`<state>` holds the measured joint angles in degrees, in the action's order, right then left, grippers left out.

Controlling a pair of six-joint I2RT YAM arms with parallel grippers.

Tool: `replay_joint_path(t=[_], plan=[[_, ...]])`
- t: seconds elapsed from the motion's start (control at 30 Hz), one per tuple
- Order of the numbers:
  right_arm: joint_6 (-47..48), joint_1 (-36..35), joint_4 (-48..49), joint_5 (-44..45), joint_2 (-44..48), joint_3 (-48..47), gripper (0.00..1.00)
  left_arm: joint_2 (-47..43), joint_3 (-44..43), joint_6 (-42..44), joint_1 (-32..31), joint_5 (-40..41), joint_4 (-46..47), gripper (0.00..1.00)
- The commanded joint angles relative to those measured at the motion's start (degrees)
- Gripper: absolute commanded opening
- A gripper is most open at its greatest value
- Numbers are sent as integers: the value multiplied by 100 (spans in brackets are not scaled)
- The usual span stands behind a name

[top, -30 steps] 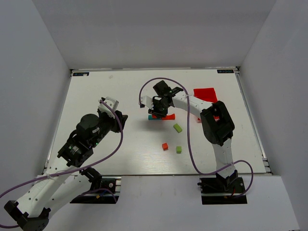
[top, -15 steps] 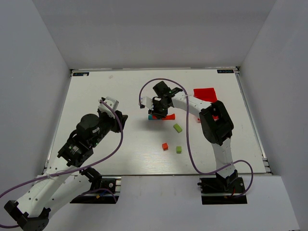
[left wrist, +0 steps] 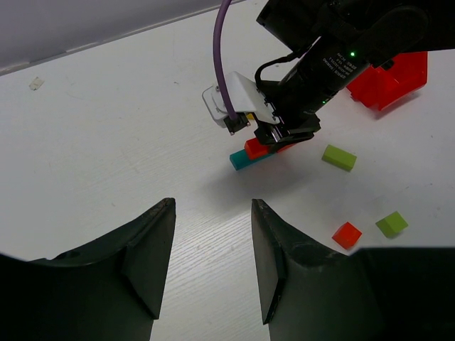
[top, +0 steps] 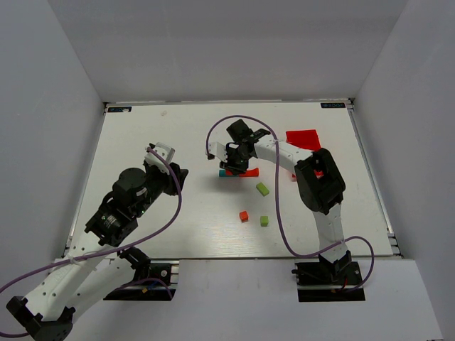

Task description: Build the wood block tower

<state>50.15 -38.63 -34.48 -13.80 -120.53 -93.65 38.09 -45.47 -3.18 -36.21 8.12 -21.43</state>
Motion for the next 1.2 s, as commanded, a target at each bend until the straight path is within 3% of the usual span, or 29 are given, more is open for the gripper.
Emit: replay_joint_path(t=[0.0, 1.17], plan=[[65, 22, 29, -26, -15, -224, 21, -12, -5, 10, 35, -12, -1, 57], [188, 40, 108, -70, -14, -136, 27, -12, -5, 10, 35, -12, -1, 57]])
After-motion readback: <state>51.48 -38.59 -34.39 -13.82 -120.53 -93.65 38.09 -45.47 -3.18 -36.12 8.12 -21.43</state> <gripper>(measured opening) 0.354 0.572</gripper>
